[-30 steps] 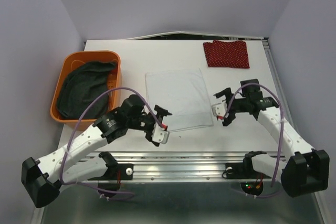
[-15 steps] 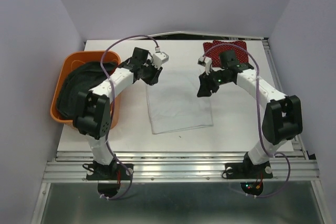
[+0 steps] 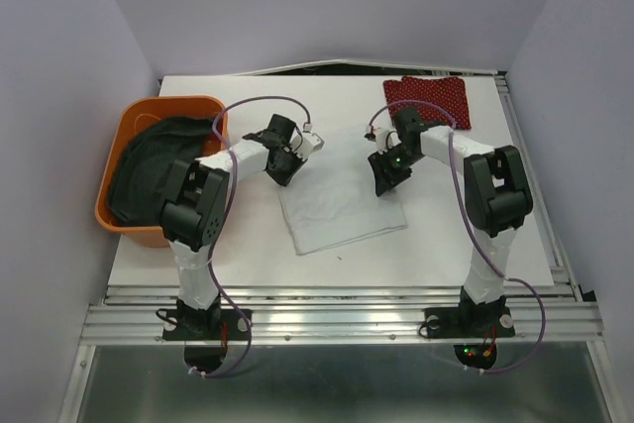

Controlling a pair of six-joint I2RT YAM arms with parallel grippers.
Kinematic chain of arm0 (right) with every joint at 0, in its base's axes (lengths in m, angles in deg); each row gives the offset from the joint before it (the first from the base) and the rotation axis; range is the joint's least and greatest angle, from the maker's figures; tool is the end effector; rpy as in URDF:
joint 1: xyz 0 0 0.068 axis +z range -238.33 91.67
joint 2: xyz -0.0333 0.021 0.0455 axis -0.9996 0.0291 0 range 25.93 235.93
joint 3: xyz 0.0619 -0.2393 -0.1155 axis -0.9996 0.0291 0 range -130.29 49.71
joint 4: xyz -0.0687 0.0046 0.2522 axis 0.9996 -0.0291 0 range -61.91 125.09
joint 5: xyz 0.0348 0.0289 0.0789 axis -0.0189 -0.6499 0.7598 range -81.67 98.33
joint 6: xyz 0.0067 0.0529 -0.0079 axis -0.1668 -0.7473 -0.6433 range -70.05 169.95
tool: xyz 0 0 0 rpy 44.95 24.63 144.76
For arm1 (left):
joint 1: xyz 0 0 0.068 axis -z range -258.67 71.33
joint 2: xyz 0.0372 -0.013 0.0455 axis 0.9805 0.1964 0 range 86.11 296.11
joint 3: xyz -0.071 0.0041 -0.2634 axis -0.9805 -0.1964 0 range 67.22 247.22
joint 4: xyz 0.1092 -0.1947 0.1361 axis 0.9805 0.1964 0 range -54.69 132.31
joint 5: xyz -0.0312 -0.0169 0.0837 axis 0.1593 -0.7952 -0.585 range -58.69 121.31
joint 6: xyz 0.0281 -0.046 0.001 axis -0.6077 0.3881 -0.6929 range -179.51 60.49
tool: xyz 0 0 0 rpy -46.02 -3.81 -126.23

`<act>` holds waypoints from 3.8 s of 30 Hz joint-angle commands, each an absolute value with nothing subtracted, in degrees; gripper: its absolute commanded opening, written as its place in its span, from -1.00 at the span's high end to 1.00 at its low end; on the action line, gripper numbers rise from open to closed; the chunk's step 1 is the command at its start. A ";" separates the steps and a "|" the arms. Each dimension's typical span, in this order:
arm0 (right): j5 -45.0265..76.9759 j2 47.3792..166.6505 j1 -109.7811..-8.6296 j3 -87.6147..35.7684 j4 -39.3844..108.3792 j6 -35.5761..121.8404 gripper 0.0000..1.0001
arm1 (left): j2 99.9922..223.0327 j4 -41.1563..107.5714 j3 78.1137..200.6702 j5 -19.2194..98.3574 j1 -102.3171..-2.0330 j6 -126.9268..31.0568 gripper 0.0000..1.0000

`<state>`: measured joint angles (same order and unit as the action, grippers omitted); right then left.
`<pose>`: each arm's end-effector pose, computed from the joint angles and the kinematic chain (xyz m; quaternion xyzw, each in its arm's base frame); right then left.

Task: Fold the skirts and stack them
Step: Flatten the skirt out, then fold the skirt

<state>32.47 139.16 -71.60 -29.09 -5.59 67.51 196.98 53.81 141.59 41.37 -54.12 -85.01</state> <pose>0.3669 0.1254 0.1642 -0.3118 0.9186 0.2064 0.1282 0.3698 -0.1757 0.1734 0.4257 0.8497 -0.0812 0.3002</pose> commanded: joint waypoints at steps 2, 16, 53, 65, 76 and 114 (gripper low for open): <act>21.26 146.95 -73.65 -38.08 -3.49 77.00 0.02 | 189.92 60.00 131.66 45.97 -46.53 -90.01 0.65; 28.81 135.58 -74.18 -45.07 -0.32 86.85 -0.28 | 181.86 58.25 141.93 57.59 -28.57 -81.40 0.03; 10.53 98.79 -52.39 14.20 -4.64 94.51 0.06 | 156.43 57.90 108.90 53.27 -39.39 -119.25 -0.15; 11.23 97.13 -52.39 12.01 -6.13 94.07 0.99 | 157.56 52.80 104.49 53.72 -35.26 -126.57 -0.12; 12.11 95.63 -52.39 9.99 -7.88 93.89 0.99 | 160.19 51.31 102.03 51.44 -33.41 -130.27 0.10; 24.15 86.48 -53.62 -3.46 -24.85 98.63 0.99 | 146.99 65.74 122.40 53.89 -39.29 -113.74 1.00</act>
<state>23.78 84.52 -53.11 -0.88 -26.27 96.10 142.40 70.12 117.96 53.13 -35.93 -115.83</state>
